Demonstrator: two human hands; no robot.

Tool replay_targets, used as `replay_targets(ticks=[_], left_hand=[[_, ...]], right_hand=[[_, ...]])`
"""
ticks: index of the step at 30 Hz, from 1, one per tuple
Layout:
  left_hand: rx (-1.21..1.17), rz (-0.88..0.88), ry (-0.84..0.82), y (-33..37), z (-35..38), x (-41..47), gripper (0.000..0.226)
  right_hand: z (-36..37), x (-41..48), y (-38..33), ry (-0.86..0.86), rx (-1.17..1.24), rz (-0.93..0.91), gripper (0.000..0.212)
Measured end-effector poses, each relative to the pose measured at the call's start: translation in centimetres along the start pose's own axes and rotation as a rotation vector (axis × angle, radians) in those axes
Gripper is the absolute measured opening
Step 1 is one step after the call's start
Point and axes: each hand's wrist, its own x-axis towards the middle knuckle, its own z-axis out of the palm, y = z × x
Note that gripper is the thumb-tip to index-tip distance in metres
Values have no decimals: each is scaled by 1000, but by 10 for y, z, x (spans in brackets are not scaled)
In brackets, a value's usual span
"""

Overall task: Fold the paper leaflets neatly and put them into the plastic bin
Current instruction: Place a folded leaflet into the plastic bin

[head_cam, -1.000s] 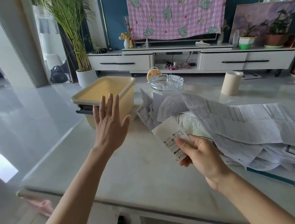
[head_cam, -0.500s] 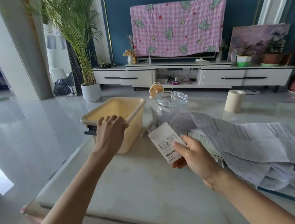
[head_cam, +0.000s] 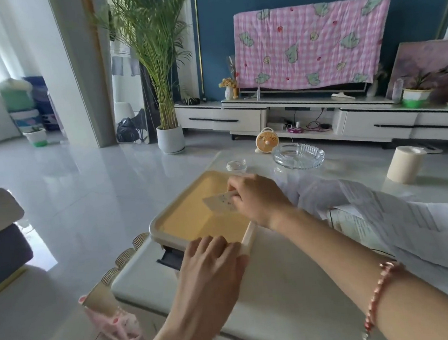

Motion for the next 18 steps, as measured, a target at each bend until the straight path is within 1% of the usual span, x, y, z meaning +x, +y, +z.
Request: replay_targets(ticks=[3,5,8,9,10,11,12,13,14,16,18], left_hand=[[-23,14,35,9,1,-2,26],[-41,10,57,11,4,-3,25],[-47,19,116,8,12,-8,26],[-38,25,132,6,14,-10,27],[-25,23,147,5,16,-12,29],[-7,27,163,6,18,-12,30],[6,15,170,6,20,-14,31],[13,11,181,6,22,-15,32],[19,18,192,6,24,-16,33],[25,18,220,3,26,-16,35],[37,6,238,-2,29,-14,35]], right_hand=[[19,38,-5,-117,-195,-50,20],[35,53,-5,-258,-294,-69,23],[58,58,-3,-579,-317,-38,24],[62,58,-1,-712,-299,-14,31],[67,58,2,-851,-299,6,44],[66,59,6,-965,-328,21,56],[69,58,7,-1041,-340,24,61],[69,58,9,-1035,-298,30,59],[68,58,10,-958,-206,36,52],[57,56,10,-676,70,55,38],[34,50,13,-380,328,98,30]])
